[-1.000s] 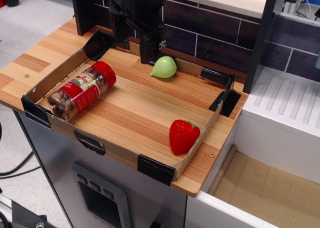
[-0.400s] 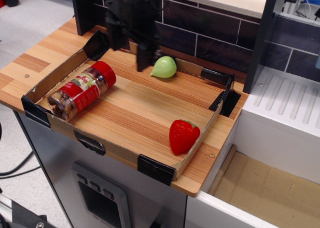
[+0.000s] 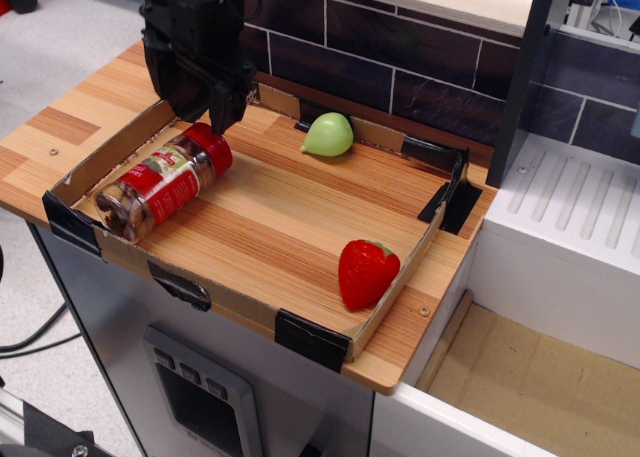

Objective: Upright basil bottle

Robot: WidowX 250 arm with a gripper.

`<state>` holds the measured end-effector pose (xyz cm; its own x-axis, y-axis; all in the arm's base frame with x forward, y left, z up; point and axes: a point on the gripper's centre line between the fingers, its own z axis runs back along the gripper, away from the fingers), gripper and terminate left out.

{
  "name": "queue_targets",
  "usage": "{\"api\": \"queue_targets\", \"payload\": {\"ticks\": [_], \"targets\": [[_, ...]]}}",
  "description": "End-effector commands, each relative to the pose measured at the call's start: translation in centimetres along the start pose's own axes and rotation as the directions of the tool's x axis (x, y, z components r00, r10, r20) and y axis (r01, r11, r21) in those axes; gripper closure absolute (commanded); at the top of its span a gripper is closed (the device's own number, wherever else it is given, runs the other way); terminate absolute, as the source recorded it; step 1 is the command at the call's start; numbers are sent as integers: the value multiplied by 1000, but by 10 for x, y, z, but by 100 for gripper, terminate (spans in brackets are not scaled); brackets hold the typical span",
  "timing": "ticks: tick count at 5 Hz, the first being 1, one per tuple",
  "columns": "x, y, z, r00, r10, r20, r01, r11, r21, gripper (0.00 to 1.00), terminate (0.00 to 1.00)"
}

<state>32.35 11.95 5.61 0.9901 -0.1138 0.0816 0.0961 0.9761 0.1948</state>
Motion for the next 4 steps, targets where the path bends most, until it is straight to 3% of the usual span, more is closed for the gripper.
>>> {"api": "queue_targets", "payload": {"ticks": [1,4], "targets": [[3,9,-2,996,71,52,-70,997,-27,0,0],[-3,-2,-30,1000,16,-11,-16,1000,6,0,0]]}}
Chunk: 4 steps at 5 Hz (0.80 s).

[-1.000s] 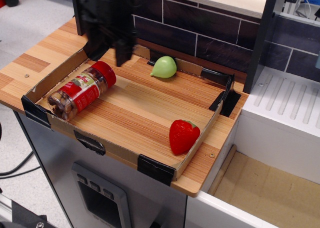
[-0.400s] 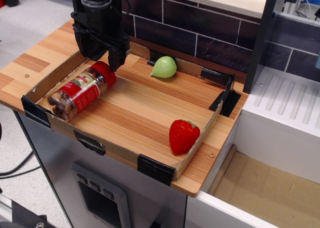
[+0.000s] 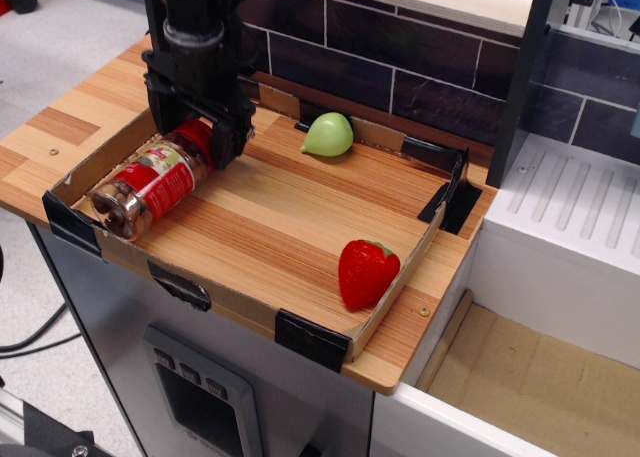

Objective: Upright basil bottle

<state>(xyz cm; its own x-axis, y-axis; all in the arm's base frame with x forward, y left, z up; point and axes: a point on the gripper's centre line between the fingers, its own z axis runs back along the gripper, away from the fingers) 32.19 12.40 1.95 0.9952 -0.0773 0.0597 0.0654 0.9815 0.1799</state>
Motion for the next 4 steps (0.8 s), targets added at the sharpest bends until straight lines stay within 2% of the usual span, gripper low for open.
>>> {"api": "queue_targets", "payload": {"ticks": [1,2,3,4], "targets": [[3,-3,2,1000,-24,10,24,999,22,0,0],[7,-3,3,999,-30,45,29,999,27,100,0],[12,-1,20,994,-46,101,43,999,30,100,0],[19,3,51,982,-58,182,54,998,27,100,0]]}}
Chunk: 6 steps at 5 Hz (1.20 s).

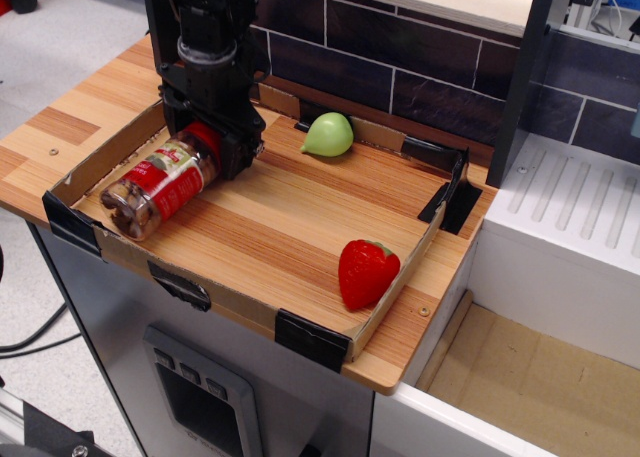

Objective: Upright basil bottle

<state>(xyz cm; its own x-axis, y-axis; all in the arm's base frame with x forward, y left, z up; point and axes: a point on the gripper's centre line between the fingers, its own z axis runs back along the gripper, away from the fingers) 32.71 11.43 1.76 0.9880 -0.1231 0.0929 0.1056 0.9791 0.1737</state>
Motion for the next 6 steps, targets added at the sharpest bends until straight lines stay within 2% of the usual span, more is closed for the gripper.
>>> {"api": "queue_targets", "payload": {"ticks": [1,2,3,4,5,6], "targets": [[17,18,82,969,-8,245,6,1000,7,100,0],[17,22,98,963,-4,268,14,999,-36,100,0],[9,26,96,966,-29,257,46,997,-59,100,0],[3,27,91,918,-34,395,71,994,-79,100,0],[5,28,100,839,13,544,42,995,-88,100,0],[7,25,100,814,9,581,22,999,-46,100,0]]}}
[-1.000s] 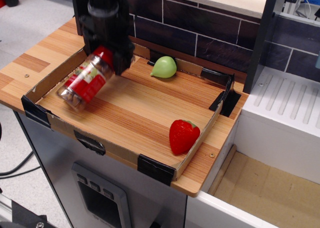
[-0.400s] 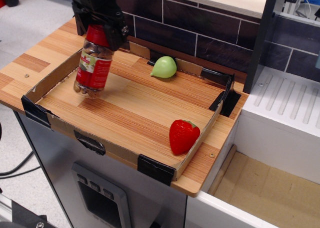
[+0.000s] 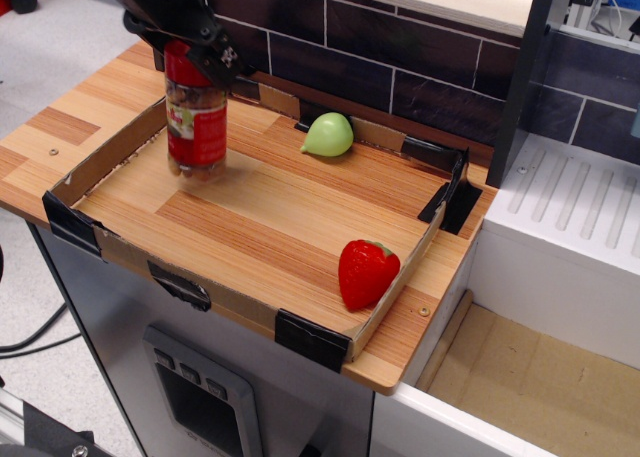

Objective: Upright basil bottle

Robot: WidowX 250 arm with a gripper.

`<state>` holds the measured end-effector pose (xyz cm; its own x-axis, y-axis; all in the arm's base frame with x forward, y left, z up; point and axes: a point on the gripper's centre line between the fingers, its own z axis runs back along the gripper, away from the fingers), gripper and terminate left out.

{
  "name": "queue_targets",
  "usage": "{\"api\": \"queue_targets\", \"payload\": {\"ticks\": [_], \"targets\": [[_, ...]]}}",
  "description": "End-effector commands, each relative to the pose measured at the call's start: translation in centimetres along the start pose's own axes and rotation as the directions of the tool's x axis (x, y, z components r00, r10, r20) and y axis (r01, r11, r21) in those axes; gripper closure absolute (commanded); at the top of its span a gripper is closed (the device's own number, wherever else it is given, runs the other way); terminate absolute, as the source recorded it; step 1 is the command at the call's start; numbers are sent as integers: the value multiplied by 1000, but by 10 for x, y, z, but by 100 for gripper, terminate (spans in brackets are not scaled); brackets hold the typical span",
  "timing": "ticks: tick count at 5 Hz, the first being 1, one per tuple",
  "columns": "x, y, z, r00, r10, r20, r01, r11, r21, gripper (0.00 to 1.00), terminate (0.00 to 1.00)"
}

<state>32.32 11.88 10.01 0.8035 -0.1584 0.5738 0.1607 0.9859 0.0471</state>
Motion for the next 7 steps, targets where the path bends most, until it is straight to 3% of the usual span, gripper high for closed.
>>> {"api": "queue_targets", "payload": {"ticks": [1,3,4,5,6,7], "targets": [[3,4,6,996,-92,10,90,986,137,0,0],[1,0,7,967,-128,-221,175,963,207,0,0],[24,-8,32,943,-57,-328,155,947,281,0,0],[42,-16,48,924,-76,-376,205,926,316,0,0],[42,-16,48,924,-76,-376,205,926,316,0,0],[42,-16,48,924,-76,-376,205,926,316,0,100]]}}
